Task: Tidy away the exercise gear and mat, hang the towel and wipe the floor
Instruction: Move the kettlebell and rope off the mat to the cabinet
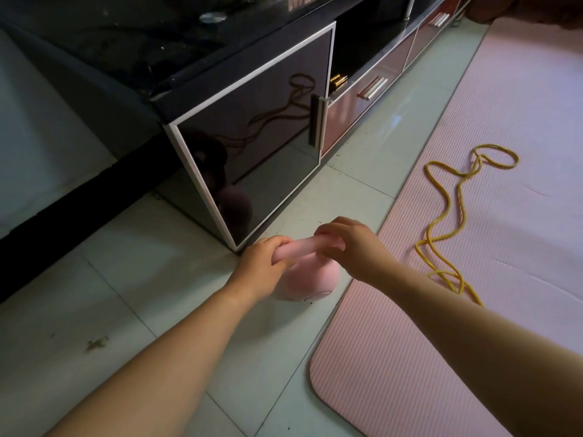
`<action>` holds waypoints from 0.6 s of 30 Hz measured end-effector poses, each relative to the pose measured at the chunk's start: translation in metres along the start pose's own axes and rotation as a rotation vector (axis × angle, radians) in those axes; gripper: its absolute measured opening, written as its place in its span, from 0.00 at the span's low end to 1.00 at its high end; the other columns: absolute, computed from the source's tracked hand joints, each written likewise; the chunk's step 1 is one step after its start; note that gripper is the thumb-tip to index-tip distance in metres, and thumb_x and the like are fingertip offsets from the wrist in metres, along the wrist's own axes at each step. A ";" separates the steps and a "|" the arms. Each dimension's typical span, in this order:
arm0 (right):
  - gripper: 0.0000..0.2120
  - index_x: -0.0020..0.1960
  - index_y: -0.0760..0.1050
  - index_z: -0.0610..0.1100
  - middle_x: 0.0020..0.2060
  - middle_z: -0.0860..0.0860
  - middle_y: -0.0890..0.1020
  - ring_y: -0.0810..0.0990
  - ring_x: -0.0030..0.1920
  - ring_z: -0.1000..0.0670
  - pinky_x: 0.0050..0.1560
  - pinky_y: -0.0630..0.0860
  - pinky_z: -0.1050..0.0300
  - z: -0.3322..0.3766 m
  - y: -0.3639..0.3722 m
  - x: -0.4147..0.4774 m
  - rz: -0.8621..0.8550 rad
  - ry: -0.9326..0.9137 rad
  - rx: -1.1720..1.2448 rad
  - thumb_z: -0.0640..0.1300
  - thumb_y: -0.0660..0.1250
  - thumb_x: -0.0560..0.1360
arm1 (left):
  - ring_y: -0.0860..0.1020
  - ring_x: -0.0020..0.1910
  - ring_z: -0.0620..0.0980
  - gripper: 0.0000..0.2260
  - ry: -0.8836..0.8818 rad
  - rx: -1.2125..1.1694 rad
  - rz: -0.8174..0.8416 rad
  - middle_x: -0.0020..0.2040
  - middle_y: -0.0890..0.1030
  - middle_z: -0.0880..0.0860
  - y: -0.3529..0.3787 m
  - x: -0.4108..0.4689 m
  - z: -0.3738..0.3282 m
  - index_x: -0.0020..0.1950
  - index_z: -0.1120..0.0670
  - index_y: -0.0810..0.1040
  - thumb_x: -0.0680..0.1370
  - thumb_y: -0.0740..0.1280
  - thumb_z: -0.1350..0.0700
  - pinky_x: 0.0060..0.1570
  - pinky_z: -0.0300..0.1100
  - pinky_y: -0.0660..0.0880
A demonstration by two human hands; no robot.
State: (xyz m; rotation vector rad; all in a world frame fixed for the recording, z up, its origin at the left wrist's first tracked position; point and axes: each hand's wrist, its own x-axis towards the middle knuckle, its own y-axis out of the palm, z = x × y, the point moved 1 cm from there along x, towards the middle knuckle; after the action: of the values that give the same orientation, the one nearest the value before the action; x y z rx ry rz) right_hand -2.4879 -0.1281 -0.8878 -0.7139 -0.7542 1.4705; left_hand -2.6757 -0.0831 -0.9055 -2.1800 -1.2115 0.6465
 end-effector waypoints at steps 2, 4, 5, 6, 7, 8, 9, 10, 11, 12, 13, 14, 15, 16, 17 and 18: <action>0.12 0.55 0.79 0.46 0.49 0.47 0.79 0.75 0.48 0.44 0.48 0.70 0.56 0.007 0.004 -0.003 0.000 -0.015 -0.017 0.44 0.70 0.72 | 0.77 0.46 0.46 0.08 -0.011 -0.023 -0.005 0.48 0.79 0.46 -0.002 -0.007 0.003 0.53 0.49 0.78 0.74 0.69 0.57 0.43 0.33 0.69; 0.12 0.56 0.78 0.46 0.49 0.47 0.79 0.75 0.48 0.44 0.48 0.70 0.56 0.014 0.007 -0.007 0.010 -0.026 -0.027 0.44 0.70 0.72 | 0.76 0.44 0.45 0.08 -0.015 -0.027 -0.009 0.46 0.79 0.46 -0.007 -0.017 0.004 0.52 0.49 0.78 0.74 0.69 0.57 0.40 0.28 0.67; 0.12 0.56 0.78 0.46 0.49 0.47 0.79 0.75 0.48 0.44 0.48 0.71 0.55 0.017 0.008 -0.009 0.019 -0.030 -0.026 0.45 0.70 0.72 | 0.76 0.44 0.45 0.08 -0.012 -0.021 -0.009 0.46 0.79 0.45 -0.010 -0.022 0.003 0.52 0.50 0.78 0.74 0.70 0.57 0.40 0.27 0.67; 0.12 0.56 0.78 0.46 0.49 0.47 0.79 0.75 0.48 0.45 0.48 0.71 0.54 0.020 0.009 -0.011 0.028 -0.034 -0.024 0.45 0.69 0.73 | 0.76 0.44 0.46 0.08 -0.011 -0.014 -0.010 0.46 0.79 0.45 -0.013 -0.026 0.002 0.52 0.50 0.78 0.74 0.70 0.57 0.40 0.27 0.68; 0.12 0.56 0.78 0.46 0.49 0.48 0.79 0.75 0.48 0.45 0.48 0.72 0.54 0.024 0.009 -0.014 0.032 -0.040 -0.020 0.45 0.69 0.73 | 0.77 0.46 0.46 0.09 -0.008 -0.006 -0.012 0.47 0.79 0.45 -0.016 -0.030 0.001 0.53 0.50 0.78 0.74 0.69 0.57 0.42 0.29 0.69; 0.12 0.55 0.78 0.46 0.48 0.48 0.79 0.75 0.48 0.45 0.48 0.72 0.54 0.027 0.010 -0.016 0.031 -0.049 -0.013 0.45 0.69 0.73 | 0.77 0.47 0.46 0.09 -0.010 0.001 -0.014 0.48 0.80 0.45 -0.020 -0.035 0.001 0.54 0.50 0.78 0.74 0.69 0.57 0.44 0.31 0.69; 0.11 0.55 0.78 0.46 0.48 0.48 0.79 0.75 0.48 0.46 0.47 0.72 0.54 0.032 0.009 -0.019 0.027 -0.060 -0.004 0.45 0.69 0.73 | 0.77 0.48 0.46 0.10 -0.015 0.007 -0.013 0.50 0.79 0.46 -0.025 -0.041 0.000 0.55 0.50 0.78 0.74 0.69 0.57 0.46 0.33 0.70; 0.11 0.55 0.78 0.46 0.47 0.49 0.79 0.75 0.47 0.46 0.47 0.72 0.54 0.038 0.008 -0.021 0.024 -0.075 0.002 0.45 0.69 0.73 | 0.76 0.49 0.46 0.11 -0.019 0.015 -0.009 0.52 0.79 0.47 -0.030 -0.047 0.000 0.56 0.50 0.78 0.74 0.69 0.56 0.47 0.34 0.70; 0.11 0.55 0.78 0.47 0.47 0.49 0.79 0.75 0.47 0.47 0.47 0.73 0.55 0.044 0.008 -0.024 0.025 -0.096 0.000 0.46 0.69 0.73 | 0.76 0.49 0.46 0.11 -0.020 0.022 -0.005 0.52 0.78 0.47 -0.035 -0.054 0.000 0.56 0.49 0.77 0.74 0.69 0.56 0.48 0.35 0.71; 0.11 0.55 0.78 0.47 0.48 0.50 0.79 0.75 0.48 0.47 0.48 0.72 0.56 0.052 0.007 -0.026 0.030 -0.120 -0.005 0.46 0.69 0.73 | 0.76 0.49 0.45 0.11 -0.023 0.023 -0.007 0.52 0.78 0.47 -0.040 -0.063 0.001 0.56 0.48 0.77 0.74 0.69 0.55 0.48 0.36 0.72; 0.12 0.55 0.78 0.48 0.48 0.50 0.79 0.75 0.48 0.48 0.48 0.72 0.56 0.061 0.006 -0.029 0.039 -0.145 -0.006 0.46 0.70 0.72 | 0.77 0.48 0.45 0.10 -0.024 0.009 -0.016 0.51 0.78 0.46 -0.045 -0.074 0.001 0.55 0.47 0.77 0.74 0.69 0.55 0.47 0.36 0.72; 0.12 0.55 0.78 0.48 0.49 0.50 0.79 0.74 0.48 0.49 0.48 0.71 0.58 0.070 0.006 -0.031 0.049 -0.167 -0.002 0.46 0.70 0.72 | 0.77 0.48 0.44 0.10 -0.029 -0.020 -0.034 0.50 0.79 0.45 -0.050 -0.086 0.002 0.53 0.45 0.77 0.74 0.69 0.55 0.46 0.36 0.73; 0.12 0.56 0.78 0.48 0.50 0.51 0.79 0.74 0.48 0.50 0.48 0.70 0.59 0.080 0.006 -0.033 0.057 -0.186 0.002 0.46 0.70 0.72 | 0.77 0.47 0.43 0.10 -0.030 -0.057 -0.059 0.48 0.79 0.44 -0.056 -0.099 0.001 0.52 0.43 0.76 0.74 0.69 0.56 0.45 0.37 0.74; 0.13 0.56 0.78 0.48 0.50 0.52 0.79 0.74 0.49 0.51 0.48 0.69 0.60 0.091 0.005 -0.035 0.065 -0.199 0.006 0.46 0.70 0.72 | 0.77 0.47 0.41 0.11 -0.027 -0.093 -0.086 0.48 0.80 0.43 -0.062 -0.110 0.001 0.51 0.41 0.76 0.74 0.69 0.56 0.44 0.36 0.74; 0.13 0.56 0.78 0.49 0.50 0.52 0.79 0.74 0.49 0.51 0.48 0.69 0.61 0.101 0.005 -0.037 0.071 -0.205 0.011 0.46 0.70 0.72 | 0.77 0.47 0.40 0.12 -0.023 -0.119 -0.108 0.48 0.80 0.42 -0.069 -0.121 0.000 0.50 0.39 0.75 0.75 0.68 0.56 0.45 0.36 0.74; 0.13 0.56 0.78 0.49 0.50 0.53 0.79 0.74 0.49 0.52 0.47 0.69 0.62 0.111 0.005 -0.039 0.075 -0.202 0.023 0.46 0.70 0.72 | 0.77 0.47 0.39 0.13 -0.017 -0.133 -0.125 0.48 0.79 0.41 -0.076 -0.130 0.000 0.49 0.37 0.74 0.75 0.68 0.56 0.45 0.34 0.74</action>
State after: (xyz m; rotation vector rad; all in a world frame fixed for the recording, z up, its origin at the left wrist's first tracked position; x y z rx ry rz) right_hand -2.5792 -0.1711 -0.8265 -0.5871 -0.8709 1.6345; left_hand -2.7829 -0.1627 -0.8365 -2.1887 -1.4231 0.5470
